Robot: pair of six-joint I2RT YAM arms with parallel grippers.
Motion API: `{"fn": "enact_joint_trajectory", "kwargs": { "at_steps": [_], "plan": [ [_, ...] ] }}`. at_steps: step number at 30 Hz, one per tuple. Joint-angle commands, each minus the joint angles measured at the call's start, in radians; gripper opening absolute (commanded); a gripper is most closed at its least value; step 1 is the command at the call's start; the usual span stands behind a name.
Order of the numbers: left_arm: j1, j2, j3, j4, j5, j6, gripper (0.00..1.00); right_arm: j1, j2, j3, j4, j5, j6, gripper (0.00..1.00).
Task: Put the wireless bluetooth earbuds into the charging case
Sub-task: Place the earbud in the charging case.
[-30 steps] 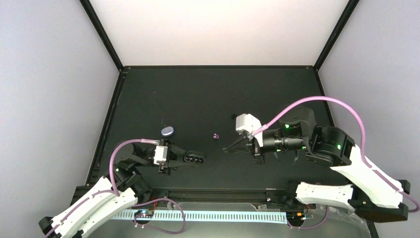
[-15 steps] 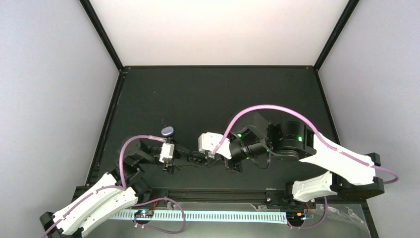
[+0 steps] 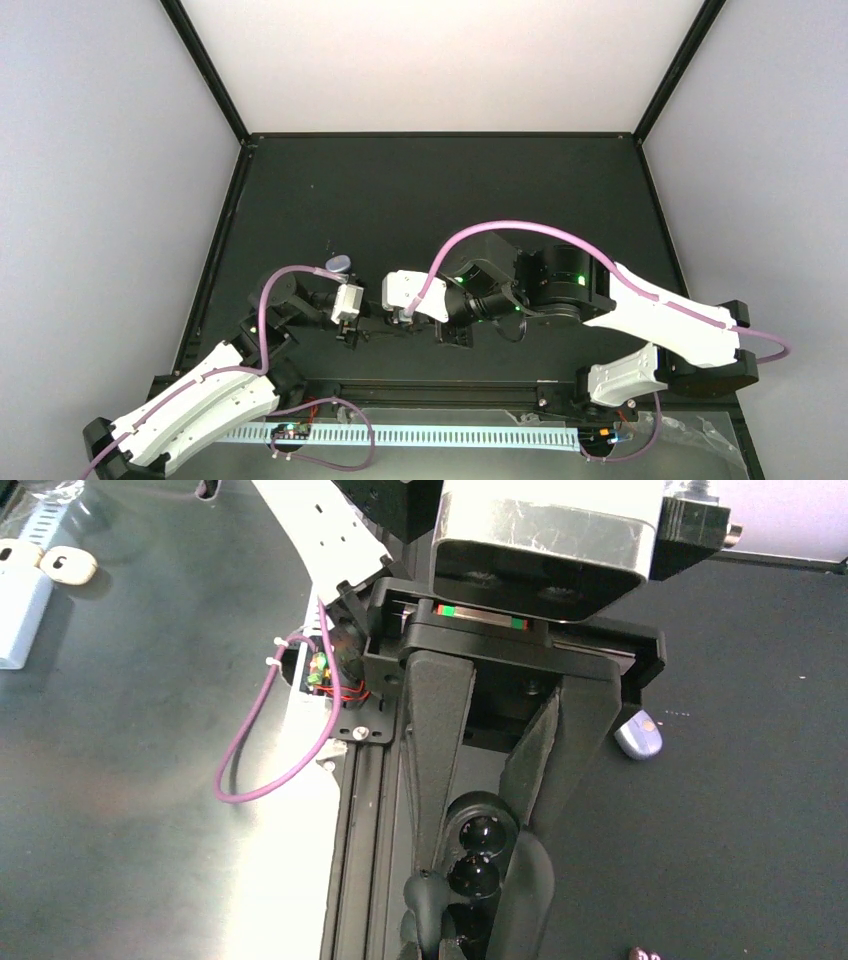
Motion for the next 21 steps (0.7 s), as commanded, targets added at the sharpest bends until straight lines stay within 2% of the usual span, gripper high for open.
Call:
{"fn": "enact_joint_trajectory", "kwargs": {
  "at_steps": [1,21],
  "plan": [
    [-0.003,0.007,0.032,0.01,0.021,0.002,0.02,0.008,0.01,0.008,0.028,0.047,-0.019,0.01],
    [-0.004,0.001,0.034,0.006,0.012,0.006,0.02,0.007,0.04,-0.014,0.056,0.092,-0.026,0.01]
  ]
}}
